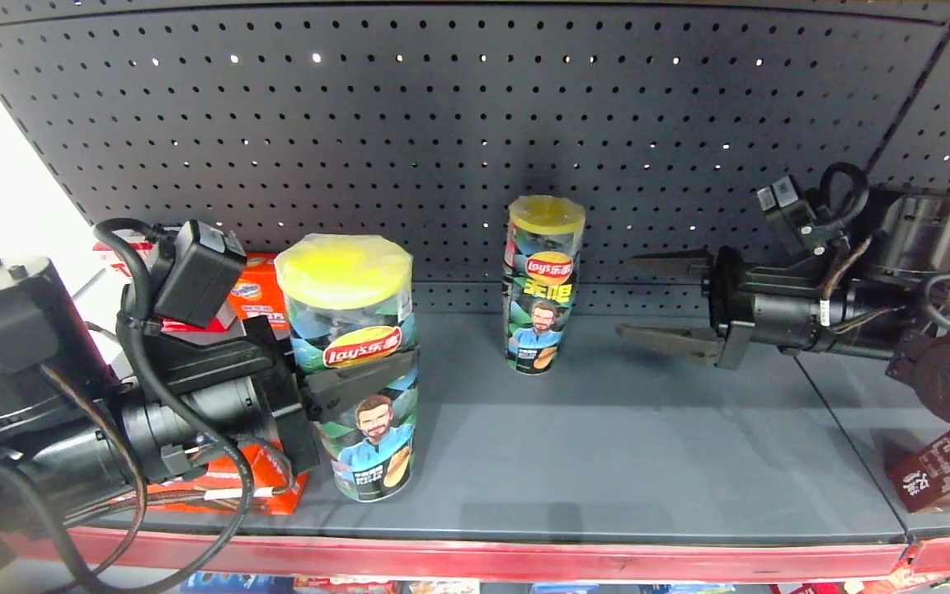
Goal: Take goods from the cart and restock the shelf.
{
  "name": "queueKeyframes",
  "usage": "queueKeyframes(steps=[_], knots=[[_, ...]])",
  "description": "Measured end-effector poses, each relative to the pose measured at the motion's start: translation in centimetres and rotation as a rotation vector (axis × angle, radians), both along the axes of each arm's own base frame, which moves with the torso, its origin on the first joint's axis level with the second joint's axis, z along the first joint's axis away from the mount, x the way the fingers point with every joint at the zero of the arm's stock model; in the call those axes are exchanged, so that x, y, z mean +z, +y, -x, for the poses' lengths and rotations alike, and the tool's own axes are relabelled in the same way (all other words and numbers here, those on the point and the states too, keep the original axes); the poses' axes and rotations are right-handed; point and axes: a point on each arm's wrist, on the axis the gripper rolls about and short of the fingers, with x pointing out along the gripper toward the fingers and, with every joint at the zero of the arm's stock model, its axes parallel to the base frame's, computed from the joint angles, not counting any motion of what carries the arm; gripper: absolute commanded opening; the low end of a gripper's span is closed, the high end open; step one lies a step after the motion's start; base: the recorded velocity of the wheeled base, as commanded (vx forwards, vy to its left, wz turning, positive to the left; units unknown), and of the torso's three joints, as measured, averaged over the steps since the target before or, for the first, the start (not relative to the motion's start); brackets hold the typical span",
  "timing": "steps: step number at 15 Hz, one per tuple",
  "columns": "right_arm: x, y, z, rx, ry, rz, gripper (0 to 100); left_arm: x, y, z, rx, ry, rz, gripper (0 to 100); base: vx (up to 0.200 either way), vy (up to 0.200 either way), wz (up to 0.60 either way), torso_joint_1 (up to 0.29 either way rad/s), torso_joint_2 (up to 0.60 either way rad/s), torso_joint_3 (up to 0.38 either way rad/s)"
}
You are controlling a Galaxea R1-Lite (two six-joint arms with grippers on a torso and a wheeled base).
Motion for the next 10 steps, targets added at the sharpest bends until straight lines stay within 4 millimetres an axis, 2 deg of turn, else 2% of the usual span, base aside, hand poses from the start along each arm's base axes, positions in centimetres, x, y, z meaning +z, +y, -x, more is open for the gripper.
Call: queueKeyframes(steps=[7, 10], knots=[[-0.8, 0.9, -4.3, 0.044, -0.005, -0.006, 100, -0.1, 0.0, -0.1, 0.000, 0.006, -0.002, 0, 0.000, 0.000, 0.00, 0.000, 0.00, 0.000], [-1.7, 1.5, -6.1, 0.066, 0.015, -0.008, 100, -0.3, 0.0, 0.0, 0.000, 0.010, -0.005, 0, 0.000, 0.000, 0.00, 0.000, 0.00, 0.000]])
